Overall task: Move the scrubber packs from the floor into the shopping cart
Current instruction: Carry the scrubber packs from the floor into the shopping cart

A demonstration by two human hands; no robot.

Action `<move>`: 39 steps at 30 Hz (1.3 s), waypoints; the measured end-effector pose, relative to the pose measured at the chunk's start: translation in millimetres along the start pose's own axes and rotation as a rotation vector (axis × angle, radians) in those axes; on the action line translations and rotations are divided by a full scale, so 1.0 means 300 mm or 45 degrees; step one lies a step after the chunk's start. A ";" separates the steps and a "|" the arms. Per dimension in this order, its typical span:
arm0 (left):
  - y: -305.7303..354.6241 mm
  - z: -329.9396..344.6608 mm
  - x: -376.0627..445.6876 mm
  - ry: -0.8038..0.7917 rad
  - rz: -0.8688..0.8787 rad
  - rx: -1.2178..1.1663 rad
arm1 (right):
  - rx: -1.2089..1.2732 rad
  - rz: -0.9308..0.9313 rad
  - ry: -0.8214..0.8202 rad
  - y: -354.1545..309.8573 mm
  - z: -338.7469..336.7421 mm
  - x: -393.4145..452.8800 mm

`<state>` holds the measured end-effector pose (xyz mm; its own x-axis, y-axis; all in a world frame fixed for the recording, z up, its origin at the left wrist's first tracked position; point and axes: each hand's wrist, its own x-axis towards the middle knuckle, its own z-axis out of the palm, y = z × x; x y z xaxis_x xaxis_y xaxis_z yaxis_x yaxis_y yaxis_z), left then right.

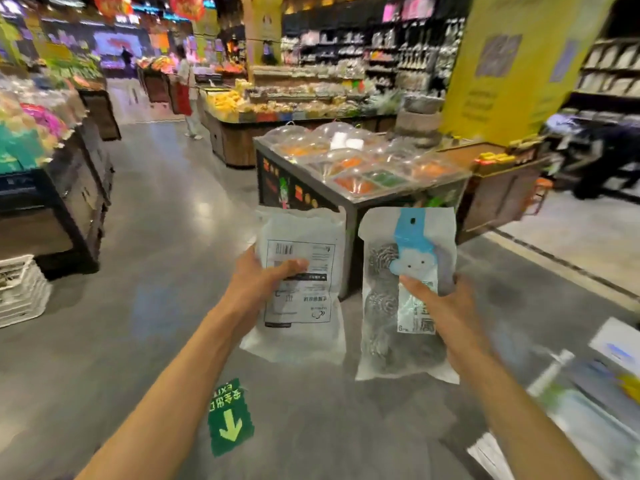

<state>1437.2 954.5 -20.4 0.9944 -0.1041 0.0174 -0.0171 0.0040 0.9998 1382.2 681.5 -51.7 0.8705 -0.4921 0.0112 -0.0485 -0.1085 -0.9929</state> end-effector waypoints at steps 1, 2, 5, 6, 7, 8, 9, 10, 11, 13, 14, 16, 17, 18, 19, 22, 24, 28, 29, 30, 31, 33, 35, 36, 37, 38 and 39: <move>-0.001 0.080 -0.001 -0.076 -0.004 -0.017 | 0.009 -0.005 0.063 -0.002 -0.091 -0.030; 0.001 0.167 -0.005 -0.144 -0.005 -0.034 | 0.017 -0.011 0.142 0.002 -0.183 -0.060; 0.019 0.448 -0.053 -0.368 0.009 -0.086 | -0.023 -0.008 0.384 0.021 -0.447 -0.167; 0.025 0.550 -0.081 -0.450 0.010 -0.108 | -0.040 0.000 0.474 0.036 -0.543 -0.204; 0.030 0.654 -0.116 -0.533 0.008 -0.128 | -0.052 0.010 0.562 0.050 -0.646 -0.246; 0.035 0.759 -0.157 -0.612 0.005 -0.144 | -0.075 0.026 0.650 0.059 -0.751 -0.293; 0.039 0.864 -0.204 -0.694 0.001 -0.155 | -0.100 0.035 0.728 0.066 -0.854 -0.346; 0.043 0.971 -0.259 -0.777 -0.008 -0.162 | -0.104 0.037 0.811 0.072 -0.959 -0.405; 0.046 1.081 -0.321 -0.861 -0.021 -0.165 | -0.093 0.024 0.891 0.082 -1.068 -0.466; 0.053 1.298 -0.460 -1.007 -0.051 -0.173 | -0.080 0.027 1.047 0.100 -1.278 -0.603; 0.058 1.404 -0.537 -1.074 -0.069 -0.179 | -0.081 0.040 1.122 0.111 -1.385 -0.677; 0.069 1.605 -0.689 -1.226 -0.090 -0.182 | -0.068 0.029 1.279 0.132 -1.580 -0.828; 0.072 1.701 -0.769 -1.311 -0.089 -0.180 | -0.079 0.038 1.354 0.139 -1.662 -0.909; 0.072 1.798 -0.853 -1.399 -0.081 -0.182 | -0.102 0.056 1.445 0.150 -1.746 -0.995; 0.072 1.893 -0.939 -1.486 -0.067 -0.190 | -0.124 0.075 1.536 0.156 -1.819 -1.087; 0.064 2.142 -1.220 -1.749 -0.061 -0.209 | -0.139 0.109 1.811 0.178 -1.999 -1.371; 0.056 2.270 -1.419 -1.934 -0.081 -0.210 | -0.168 0.140 1.999 0.178 -2.069 -1.552; 0.044 2.459 -1.811 -2.293 -0.129 -0.198 | -0.132 0.168 2.360 0.193 -2.138 -1.881; 0.040 2.496 -1.904 -2.379 -0.154 -0.195 | -0.141 0.197 2.435 0.195 -2.142 -1.948; 0.037 2.529 -1.992 -2.463 -0.174 -0.194 | -0.149 0.215 2.517 0.200 -2.148 -2.012; 0.034 2.561 -2.082 -2.547 -0.190 -0.194 | -0.162 0.234 2.592 0.206 -2.155 -2.074; 0.027 2.611 -2.247 -2.722 -0.212 -0.196 | -0.173 0.289 2.735 0.224 -2.163 -2.183; 0.024 2.651 -2.408 -2.896 -0.195 -0.182 | -0.180 0.344 2.885 0.240 -2.157 -2.286; 0.024 2.671 -2.487 -2.972 -0.182 -0.167 | -0.183 0.378 2.969 0.247 -2.154 -2.338; 0.022 2.689 -2.564 -3.043 -0.173 -0.152 | -0.186 0.419 3.048 0.253 -2.150 -2.384; 0.017 2.705 -2.641 -3.114 -0.162 -0.140 | -0.183 0.461 3.121 0.261 -2.145 -2.433; 0.011 2.716 -2.716 -3.180 -0.146 -0.128 | -0.181 0.498 3.182 0.266 -2.139 -2.478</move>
<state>542.0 229.0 -29.6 -0.8584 -0.5120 0.0321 0.0757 -0.0645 0.9950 417.0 484.2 -63.4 -0.9926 -0.0977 0.0718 -0.0904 0.2018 -0.9752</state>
